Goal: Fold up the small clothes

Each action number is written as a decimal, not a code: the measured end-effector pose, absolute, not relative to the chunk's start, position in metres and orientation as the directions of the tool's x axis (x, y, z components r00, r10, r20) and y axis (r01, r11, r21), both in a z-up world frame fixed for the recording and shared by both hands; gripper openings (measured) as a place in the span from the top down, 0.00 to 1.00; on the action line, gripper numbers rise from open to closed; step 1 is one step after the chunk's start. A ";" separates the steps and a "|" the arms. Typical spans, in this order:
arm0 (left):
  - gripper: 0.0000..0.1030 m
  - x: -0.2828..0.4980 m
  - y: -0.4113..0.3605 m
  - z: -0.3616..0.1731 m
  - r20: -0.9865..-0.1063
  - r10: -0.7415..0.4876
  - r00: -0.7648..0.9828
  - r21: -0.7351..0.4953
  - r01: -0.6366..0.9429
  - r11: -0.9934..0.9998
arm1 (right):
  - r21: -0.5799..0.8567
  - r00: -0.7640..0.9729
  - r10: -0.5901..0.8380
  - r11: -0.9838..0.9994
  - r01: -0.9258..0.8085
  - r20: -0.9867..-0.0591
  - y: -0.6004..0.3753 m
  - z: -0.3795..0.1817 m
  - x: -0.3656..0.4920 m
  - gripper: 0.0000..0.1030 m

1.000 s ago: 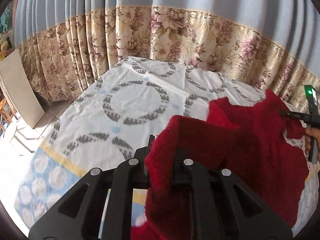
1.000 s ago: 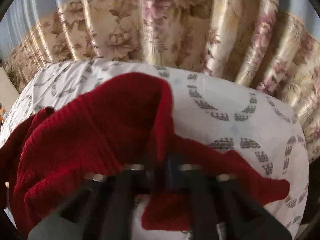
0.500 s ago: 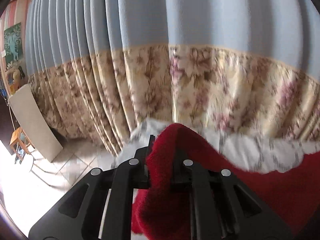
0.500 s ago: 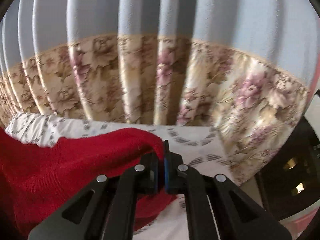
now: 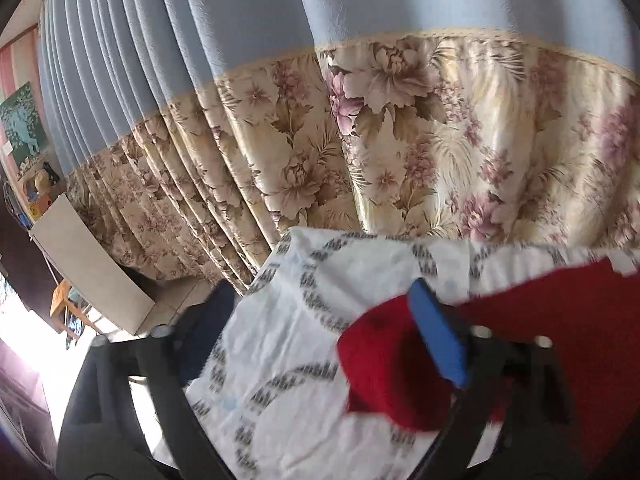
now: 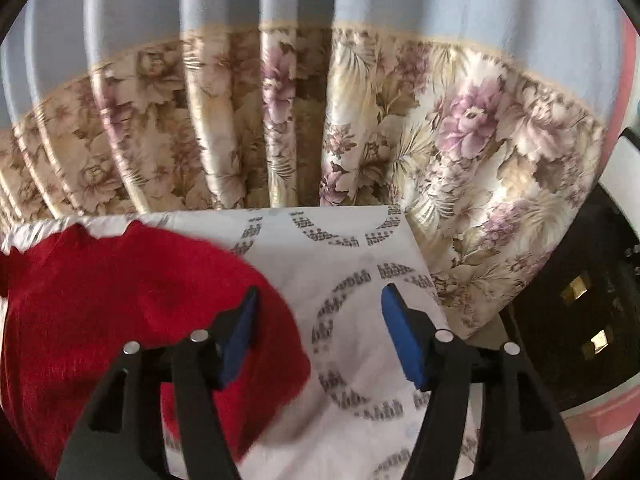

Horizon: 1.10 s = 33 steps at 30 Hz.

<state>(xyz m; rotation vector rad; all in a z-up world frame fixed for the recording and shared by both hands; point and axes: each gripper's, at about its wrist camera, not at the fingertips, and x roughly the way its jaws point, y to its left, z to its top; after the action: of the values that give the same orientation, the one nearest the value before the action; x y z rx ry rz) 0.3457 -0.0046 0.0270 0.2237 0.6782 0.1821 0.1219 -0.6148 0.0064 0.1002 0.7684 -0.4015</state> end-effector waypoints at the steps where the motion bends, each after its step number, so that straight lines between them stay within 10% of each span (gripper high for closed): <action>1: 0.11 0.328 -0.002 0.029 -0.591 0.239 0.771 0.275 -0.087 0.958 | -0.056 0.660 -0.302 0.929 0.366 -0.688 -0.607 0.007 0.109 0.39; 15: 0.07 0.047 -0.003 -0.032 -0.658 0.021 0.753 0.167 0.119 0.979 | 0.065 0.683 -0.028 0.992 0.111 -0.730 -0.480 -0.074 -0.062 0.39; 25: 0.07 -0.005 -0.021 -0.055 -0.697 -0.059 0.714 0.057 0.138 0.989 | 0.091 0.682 0.012 0.993 0.080 -0.731 -0.465 -0.090 -0.065 0.40; 28: 0.07 -0.007 -0.026 -0.060 -0.710 -0.071 0.701 0.051 0.152 0.987 | 0.108 0.658 0.036 0.992 0.069 -0.752 -0.463 -0.098 -0.055 0.87; 33: 0.07 -0.014 -0.034 -0.066 -0.735 -0.086 0.673 0.054 0.185 0.981 | 0.176 0.713 0.126 0.984 -0.004 -0.690 -0.444 -0.064 -0.080 0.89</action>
<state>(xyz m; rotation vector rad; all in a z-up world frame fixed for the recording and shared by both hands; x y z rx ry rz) -0.0141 -0.0343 -0.0664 0.1282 0.8192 -0.1532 -0.0803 -0.4442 -0.0645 0.1664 0.7750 0.0725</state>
